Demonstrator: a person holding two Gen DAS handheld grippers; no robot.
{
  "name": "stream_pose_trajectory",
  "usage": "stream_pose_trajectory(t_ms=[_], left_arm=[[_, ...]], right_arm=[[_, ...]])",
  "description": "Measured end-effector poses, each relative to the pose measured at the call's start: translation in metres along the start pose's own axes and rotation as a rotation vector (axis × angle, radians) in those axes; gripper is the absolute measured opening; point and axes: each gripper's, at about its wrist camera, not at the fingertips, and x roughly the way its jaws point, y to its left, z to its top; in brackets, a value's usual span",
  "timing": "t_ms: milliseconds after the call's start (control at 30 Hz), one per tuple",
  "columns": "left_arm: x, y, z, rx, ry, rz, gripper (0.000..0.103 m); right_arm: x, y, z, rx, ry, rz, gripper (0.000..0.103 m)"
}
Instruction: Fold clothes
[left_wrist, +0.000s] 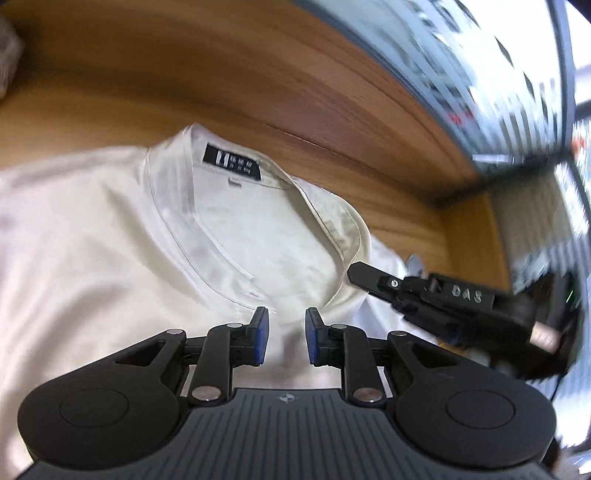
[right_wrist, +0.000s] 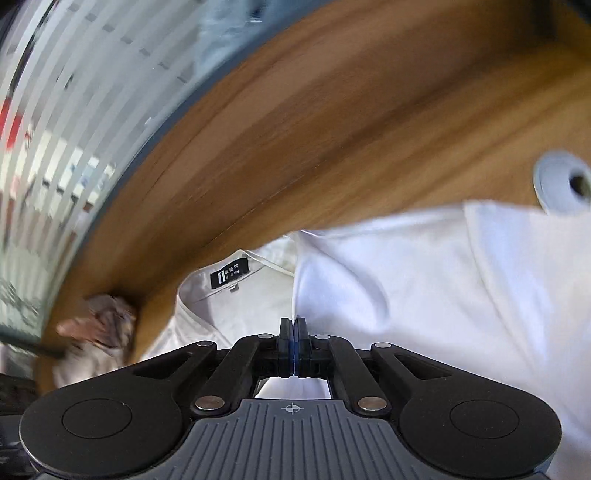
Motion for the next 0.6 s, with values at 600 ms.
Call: stream_pose_trajectory(t_ms=[600], left_arm=[[0.033, 0.031, 0.000, -0.436, 0.055, -0.291, 0.050]], right_arm=[[-0.006, -0.039, -0.002, 0.189, -0.048, 0.266, 0.003]])
